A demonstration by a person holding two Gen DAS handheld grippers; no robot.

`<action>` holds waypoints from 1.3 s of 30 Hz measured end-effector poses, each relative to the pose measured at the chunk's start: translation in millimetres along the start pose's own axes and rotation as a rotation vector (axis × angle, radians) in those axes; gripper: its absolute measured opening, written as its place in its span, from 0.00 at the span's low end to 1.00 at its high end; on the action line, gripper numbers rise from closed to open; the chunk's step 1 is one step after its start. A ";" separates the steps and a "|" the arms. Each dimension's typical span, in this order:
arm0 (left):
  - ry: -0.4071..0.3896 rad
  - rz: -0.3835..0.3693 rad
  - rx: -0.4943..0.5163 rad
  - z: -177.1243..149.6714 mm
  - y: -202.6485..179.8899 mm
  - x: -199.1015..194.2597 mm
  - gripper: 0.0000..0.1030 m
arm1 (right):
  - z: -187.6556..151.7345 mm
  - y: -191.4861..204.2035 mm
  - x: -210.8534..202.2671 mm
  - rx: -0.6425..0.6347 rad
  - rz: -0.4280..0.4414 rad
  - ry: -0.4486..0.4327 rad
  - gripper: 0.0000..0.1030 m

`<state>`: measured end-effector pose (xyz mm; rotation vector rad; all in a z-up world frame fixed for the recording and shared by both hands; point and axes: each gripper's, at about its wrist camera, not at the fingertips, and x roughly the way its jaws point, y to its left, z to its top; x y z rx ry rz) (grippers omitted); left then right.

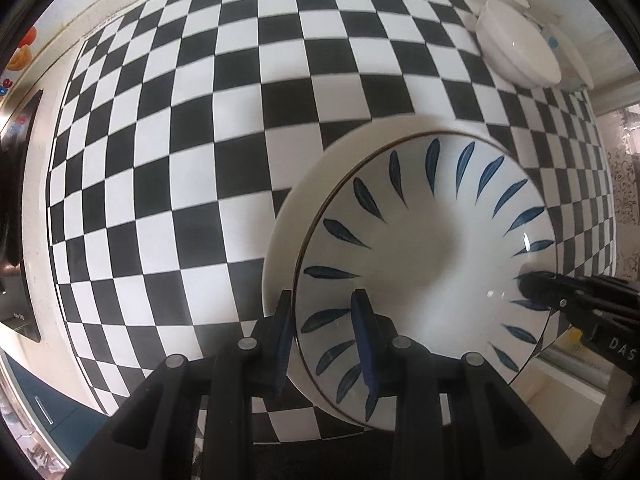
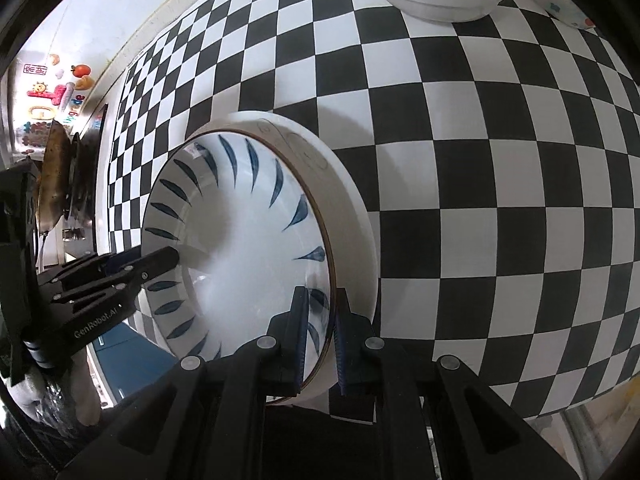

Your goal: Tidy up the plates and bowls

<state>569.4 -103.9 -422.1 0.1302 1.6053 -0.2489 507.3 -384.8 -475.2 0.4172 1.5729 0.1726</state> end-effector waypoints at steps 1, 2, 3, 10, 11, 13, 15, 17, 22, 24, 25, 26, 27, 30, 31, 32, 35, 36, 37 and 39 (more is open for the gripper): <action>0.002 -0.001 0.000 1.0 -1.8 2.1 0.25 | 0.4 0.4 0.7 -0.004 -0.008 0.000 0.13; 0.003 0.001 0.001 2.7 -4.5 3.8 0.25 | 1.3 1.3 0.5 -0.007 -0.012 -0.002 0.13; 0.004 0.005 0.001 3.4 -6.0 4.3 0.25 | 2.5 1.8 0.8 -0.007 -0.013 -0.002 0.13; 0.005 0.016 -0.017 5.2 -10.3 5.5 0.25 | 6.6 2.9 3.0 -0.023 -0.029 0.009 0.13; 0.009 0.019 -0.020 5.1 -10.6 5.6 0.25 | 6.7 3.6 3.4 -0.022 -0.028 0.012 0.13; 0.014 0.024 -0.025 5.4 -11.4 6.2 0.25 | 8.4 1.8 4.1 -0.011 -0.019 0.022 0.13; 0.020 0.027 -0.032 7.0 -11.5 6.0 0.25 | 11.4 4.8 7.0 -0.006 -0.016 0.034 0.13; 0.024 0.029 -0.038 9.0 -8.6 2.7 0.25 | 12.1 3.4 7.6 -0.004 -0.017 0.041 0.13; 0.014 0.057 -0.039 9.6 -11.8 -2.4 0.25 | 13.4 8.8 8.4 -0.023 -0.056 0.071 0.13; 0.008 0.062 -0.042 9.5 -13.7 -5.0 0.25 | 12.5 11.2 7.8 -0.036 -0.072 0.076 0.13; 0.005 0.060 -0.046 9.2 -14.5 -6.8 0.25 | 12.3 12.5 6.6 -0.040 -0.079 0.077 0.13; 0.001 0.059 -0.052 8.8 -15.3 -9.5 0.25 | 12.0 13.5 4.3 -0.043 -0.085 0.075 0.13; -0.005 0.060 -0.055 8.3 -16.5 -11.8 0.25 | 11.7 13.9 1.8 -0.046 -0.088 0.073 0.13; -0.040 0.063 -0.067 5.8 -20.6 -25.0 0.26 | 10.8 15.1 -9.4 -0.049 -0.077 0.051 0.14; -0.057 0.067 -0.070 5.1 -22.7 -30.7 0.26 | 10.5 14.7 -15.5 -0.048 -0.061 0.039 0.15; -0.083 0.069 -0.073 4.5 -25.6 -39.0 0.26 | 10.3 15.0 -19.0 -0.048 -0.051 0.033 0.15; -0.149 0.067 -0.070 7.7 -35.1 -59.9 0.26 | 11.1 14.7 -38.6 -0.044 -0.030 -0.009 0.24; -0.168 0.063 -0.065 10.0 -38.7 -65.3 0.26 | 12.4 14.3 -46.6 -0.040 -0.031 -0.030 0.28; -0.184 0.061 -0.060 13.5 -41.6 -70.6 0.26 | 14.6 13.0 -56.7 -0.028 -0.030 -0.058 0.38; -0.210 0.041 -0.044 25.7 -49.7 -81.1 0.26 | 18.7 9.6 -70.8 -0.010 -0.030 -0.090 0.49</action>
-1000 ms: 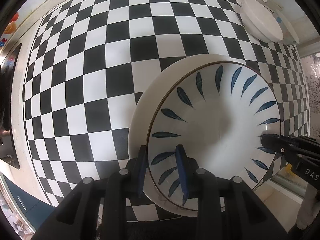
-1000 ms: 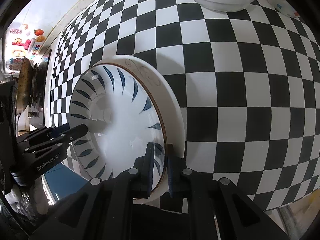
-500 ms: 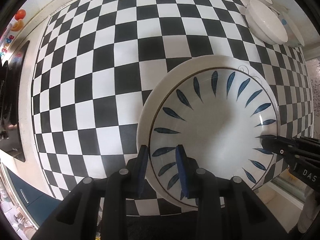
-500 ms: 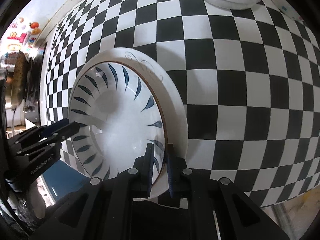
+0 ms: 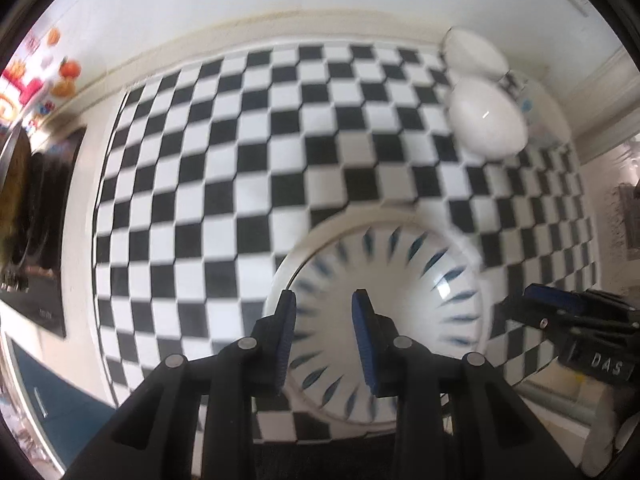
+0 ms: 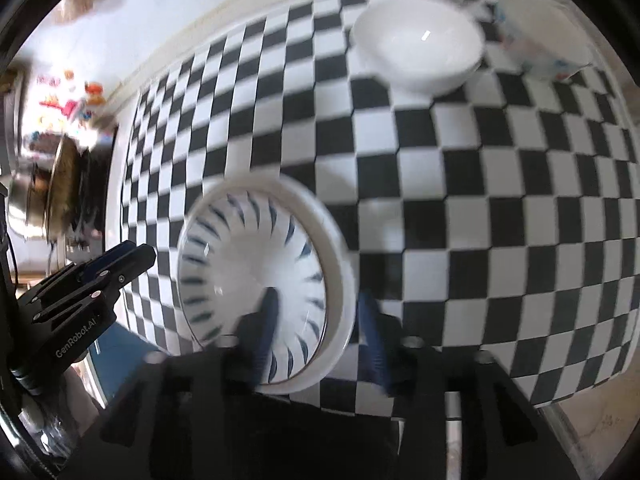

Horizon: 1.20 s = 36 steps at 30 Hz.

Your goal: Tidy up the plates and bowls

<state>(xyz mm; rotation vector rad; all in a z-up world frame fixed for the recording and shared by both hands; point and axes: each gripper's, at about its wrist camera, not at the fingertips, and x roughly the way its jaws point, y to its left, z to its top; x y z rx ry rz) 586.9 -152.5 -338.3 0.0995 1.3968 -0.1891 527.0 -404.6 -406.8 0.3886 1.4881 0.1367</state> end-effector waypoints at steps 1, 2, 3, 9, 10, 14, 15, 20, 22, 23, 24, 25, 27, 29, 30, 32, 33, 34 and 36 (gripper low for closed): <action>-0.010 -0.009 0.009 8.9 -4.8 -3.0 0.26 | 3.5 -2.9 -8.8 0.021 0.005 -0.021 0.53; -0.023 -0.020 0.015 18.7 -8.8 -5.0 0.29 | 6.9 -5.3 -15.4 0.039 0.009 -0.037 0.53; -0.033 -0.036 0.021 27.5 -12.8 -6.5 0.31 | 10.4 -8.3 -22.5 0.059 0.009 -0.054 0.53; -0.064 -0.107 0.067 89.5 -34.1 -5.1 0.31 | 36.2 -39.3 -64.9 0.212 -0.038 -0.190 0.60; -0.068 -0.109 0.081 99.3 -39.2 -4.0 0.31 | 41.7 -45.5 -68.8 0.238 -0.050 -0.208 0.60; -0.077 -0.111 0.133 132.8 -62.9 7.5 0.31 | 68.5 -76.7 -71.2 0.331 -0.049 -0.258 0.60; -0.074 -0.100 0.144 139.1 -67.9 12.2 0.31 | 76.1 -85.8 -68.8 0.358 -0.041 -0.263 0.60; 0.012 -0.111 0.147 171.1 -84.4 51.1 0.31 | 104.9 -118.9 -44.5 0.408 0.001 -0.240 0.60; 0.059 -0.115 0.130 181.0 -90.8 73.1 0.31 | 117.5 -124.5 -30.7 0.408 0.013 -0.218 0.60; 0.077 -0.110 0.123 184.8 -94.3 82.1 0.31 | 125.2 -128.7 -22.1 0.406 0.023 -0.201 0.60; 0.092 -0.111 0.111 188.1 -96.2 90.4 0.31 | 129.4 -131.0 -17.0 0.404 0.028 -0.192 0.60; 0.110 -0.111 0.098 191.6 -98.7 99.6 0.31 | 136.6 -134.4 -9.5 0.398 0.031 -0.177 0.60; 0.131 -0.136 0.077 196.2 -104.6 112.4 0.31 | 146.1 -138.1 1.1 0.382 0.023 -0.159 0.59; 0.144 -0.130 0.071 200.3 -109.7 122.2 0.30 | 154.8 -141.4 9.5 0.363 0.020 -0.146 0.57; 0.148 -0.132 0.072 201.1 -112.1 125.2 0.30 | 158.6 -142.6 12.6 0.355 0.026 -0.140 0.56; 0.162 -0.137 0.074 202.9 -116.3 131.9 0.30 | 166.2 -144.9 18.5 0.339 0.036 -0.128 0.38; 0.162 -0.143 0.073 203.6 -118.1 135.2 0.26 | 169.4 -145.9 21.2 0.334 0.037 -0.118 0.33; 0.161 -0.149 0.077 203.9 -120.3 137.8 0.24 | 171.7 -146.4 23.1 0.328 0.039 -0.111 0.24; 0.157 -0.155 0.095 202.8 -124.9 139.8 0.15 | 174.5 -145.2 24.4 0.307 -0.004 -0.101 0.14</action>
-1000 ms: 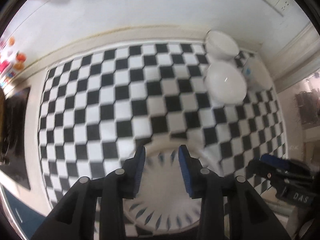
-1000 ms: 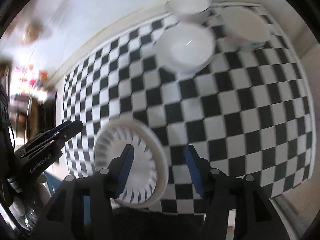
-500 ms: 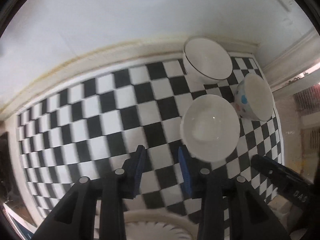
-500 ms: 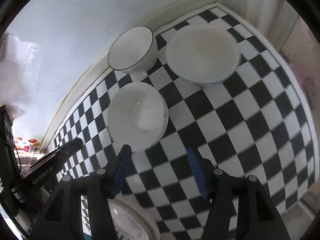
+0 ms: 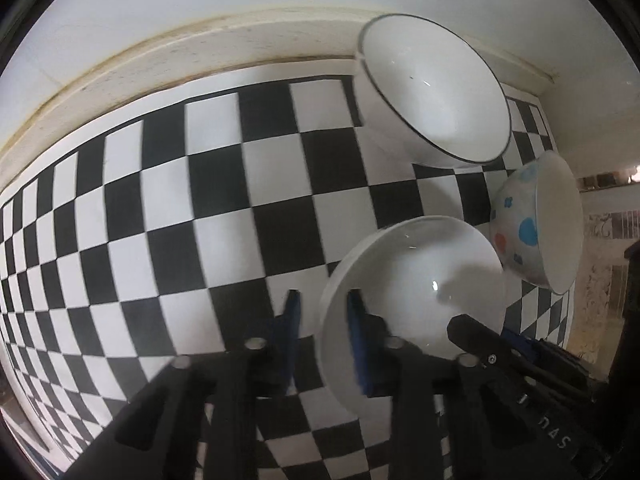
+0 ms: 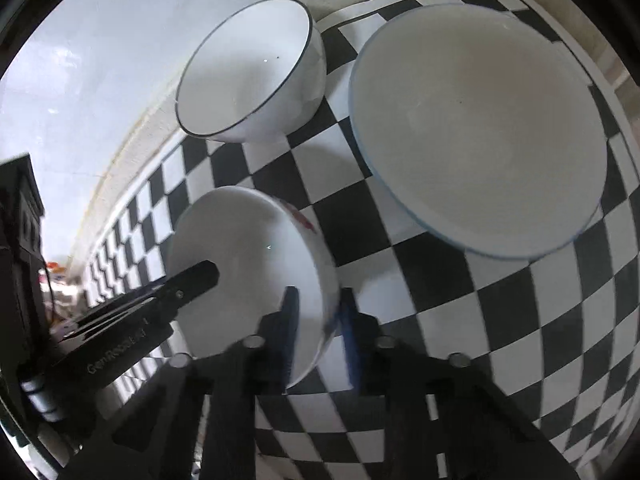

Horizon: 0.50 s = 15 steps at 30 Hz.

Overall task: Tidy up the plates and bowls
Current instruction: 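Lift the black-rimmed white bowl with both grippers beside the plate stack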

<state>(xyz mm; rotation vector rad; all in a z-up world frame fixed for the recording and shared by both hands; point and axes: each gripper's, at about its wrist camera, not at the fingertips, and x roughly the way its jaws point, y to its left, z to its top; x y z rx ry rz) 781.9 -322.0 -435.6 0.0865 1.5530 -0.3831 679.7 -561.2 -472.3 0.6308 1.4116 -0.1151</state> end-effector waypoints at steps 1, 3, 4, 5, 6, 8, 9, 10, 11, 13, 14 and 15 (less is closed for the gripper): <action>-0.004 0.002 0.007 0.1 -2.4 1.1 0.15 | 1.3 1.4 2.0 -0.009 -0.014 -0.003 0.11; -0.013 0.029 0.021 -0.2 -8.5 2.2 0.15 | 1.5 4.2 2.4 -0.036 -0.025 -0.006 0.10; -0.014 0.033 0.024 -2.2 -9.9 0.9 0.15 | 1.3 4.3 2.2 -0.046 -0.033 -0.002 0.10; -0.013 0.041 0.023 -3.4 -10.9 0.1 0.15 | 1.0 4.3 1.2 -0.049 -0.027 0.001 0.10; -0.013 0.049 0.024 -6.2 -11.6 -1.5 0.15 | 1.0 4.8 0.4 -0.053 -0.017 0.008 0.10; -0.011 0.051 0.028 -16.3 -14.5 -7.3 0.15 | -4.6 5.2 -4.9 -0.071 -0.009 0.016 0.10; -0.011 0.052 0.028 -21.7 -16.2 -10.5 0.15 | -7.9 6.1 -6.9 -0.078 -0.008 0.016 0.10; -0.012 0.050 0.030 -29.0 -18.7 -14.9 0.15 | -15.1 4.9 -11.9 -0.089 -0.004 0.016 0.10; -0.010 0.047 0.032 -35.3 -21.2 -17.4 0.15 | -21.5 3.4 -16.3 -0.095 -0.001 0.017 0.10; -0.003 0.033 0.033 -51.7 -26.0 -25.1 0.15 | -38.6 -1.5 -29.6 -0.110 -0.001 0.015 0.10; 0.001 0.029 0.039 -60.8 -29.5 -28.3 0.15 | -44.7 -2.1 -33.0 -0.115 -0.001 0.014 0.10; 0.007 0.027 0.049 -70.5 -34.8 -31.4 0.15 | -54.8 -5.6 -39.9 -0.123 -0.005 0.015 0.10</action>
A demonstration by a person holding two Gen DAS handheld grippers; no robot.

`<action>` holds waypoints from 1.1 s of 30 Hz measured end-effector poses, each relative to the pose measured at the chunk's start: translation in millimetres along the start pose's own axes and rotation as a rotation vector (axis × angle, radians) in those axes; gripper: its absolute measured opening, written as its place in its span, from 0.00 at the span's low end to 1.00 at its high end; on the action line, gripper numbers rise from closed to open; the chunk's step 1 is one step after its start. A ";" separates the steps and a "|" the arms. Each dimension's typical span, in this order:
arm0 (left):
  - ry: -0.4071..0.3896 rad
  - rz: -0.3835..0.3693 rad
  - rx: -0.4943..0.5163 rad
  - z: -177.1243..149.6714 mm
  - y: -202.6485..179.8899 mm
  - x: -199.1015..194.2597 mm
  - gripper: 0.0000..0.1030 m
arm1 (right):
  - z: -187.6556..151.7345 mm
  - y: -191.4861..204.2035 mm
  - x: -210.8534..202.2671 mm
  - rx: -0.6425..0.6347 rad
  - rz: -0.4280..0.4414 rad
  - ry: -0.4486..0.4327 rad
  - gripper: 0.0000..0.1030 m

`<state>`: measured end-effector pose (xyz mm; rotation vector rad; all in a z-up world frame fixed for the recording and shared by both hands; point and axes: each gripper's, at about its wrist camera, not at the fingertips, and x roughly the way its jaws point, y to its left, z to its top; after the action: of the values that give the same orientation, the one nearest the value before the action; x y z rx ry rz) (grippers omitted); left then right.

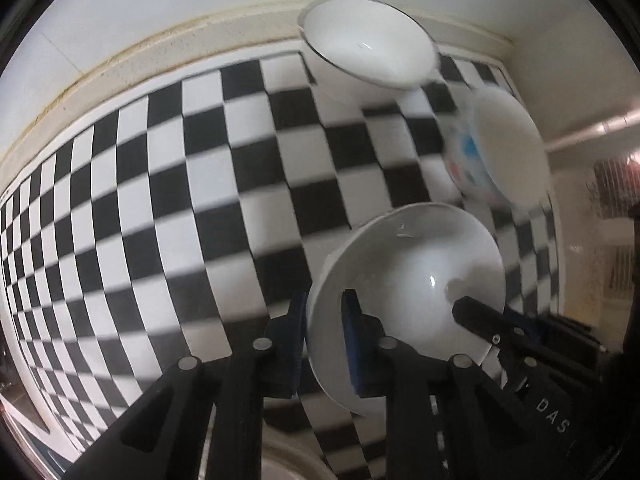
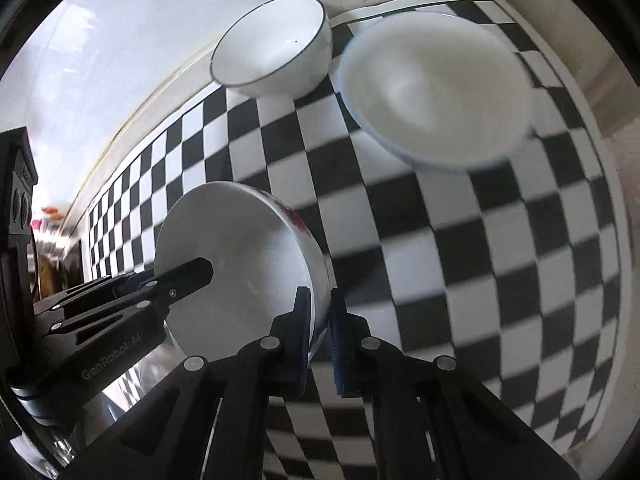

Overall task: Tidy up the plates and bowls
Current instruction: 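Lift the black-rimmed white bowl with both grippers beside the plate stack, then lower the bowl onto the cloth and open both grippers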

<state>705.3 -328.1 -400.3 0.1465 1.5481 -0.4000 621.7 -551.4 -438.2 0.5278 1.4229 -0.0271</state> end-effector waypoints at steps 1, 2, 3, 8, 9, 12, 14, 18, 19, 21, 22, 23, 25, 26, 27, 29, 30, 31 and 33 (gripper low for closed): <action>0.002 -0.001 0.008 -10.5 -5.5 -2.8 0.15 | -7.8 -1.6 -3.9 -0.002 0.000 -0.001 0.10; 0.010 0.001 0.017 -13.1 -14.7 -2.4 0.15 | -15.2 -2.8 -7.4 -0.009 -0.001 -0.002 0.10; 0.017 -0.002 0.025 -20.3 -20.6 -1.9 0.15 | -24.4 -5.3 -12.1 -0.016 -0.007 -0.001 0.10; 0.066 -0.027 0.039 -51.6 -42.4 6.0 0.15 | -64.6 -25.8 -14.5 -0.001 0.000 0.036 0.10; 0.077 -0.030 0.036 -56.5 -44.7 9.4 0.15 | -72.1 -30.7 -13.5 0.002 -0.003 0.046 0.10; 0.116 -0.032 0.039 -74.6 -51.0 23.7 0.15 | -90.5 -40.5 -8.9 0.003 -0.015 0.059 0.10; 0.144 -0.026 0.045 -81.3 -52.4 32.6 0.15 | -101.1 -48.2 -3.9 0.019 -0.013 0.079 0.10; 0.180 -0.018 0.049 -90.5 -59.0 46.3 0.15 | -112.0 -58.8 1.4 0.030 -0.009 0.105 0.10; 0.184 -0.013 0.052 -91.4 -60.6 48.2 0.15 | -113.1 -61.2 0.2 0.031 -0.009 0.109 0.10; 0.191 -0.009 0.055 -94.3 -63.5 51.9 0.15 | -114.6 -59.4 3.9 0.035 -0.009 0.120 0.10; 0.194 -0.008 0.053 -95.0 -64.1 53.0 0.15 | -114.3 -60.2 4.2 0.036 -0.008 0.125 0.10; 0.199 -0.005 0.053 -95.9 -65.2 54.5 0.15 | -115.0 -61.5 5.1 0.040 -0.005 0.131 0.10; 0.204 -0.004 0.054 -96.4 -66.0 55.6 0.15 | -114.5 -62.6 6.1 0.042 -0.005 0.139 0.10; 0.199 -0.001 0.057 -97.5 -72.5 58.3 0.15 | -114.6 -62.4 7.9 0.043 -0.003 0.142 0.10; 0.199 0.003 0.060 -97.8 -74.5 58.9 0.15 | -114.1 -59.2 11.0 0.045 -0.002 0.145 0.10; 0.199 0.005 0.058 -99.2 -75.5 58.4 0.15 | -112.8 -56.1 14.8 0.045 0.001 0.153 0.10; 0.198 0.007 0.059 -99.7 -78.4 59.5 0.15 | -110.5 -59.9 12.4 0.042 0.001 0.159 0.10; 0.198 0.010 0.060 -100.0 -79.6 59.8 0.15 | -109.5 -60.1 14.0 0.040 0.003 0.168 0.10; 0.201 0.005 0.049 -95.2 -84.8 63.6 0.15 | -107.0 -61.6 16.1 0.027 0.002 0.192 0.11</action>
<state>585.2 -384.5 -452.5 0.2344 1.7361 -0.4302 504.8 -562.4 -479.4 0.5656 1.6112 0.0059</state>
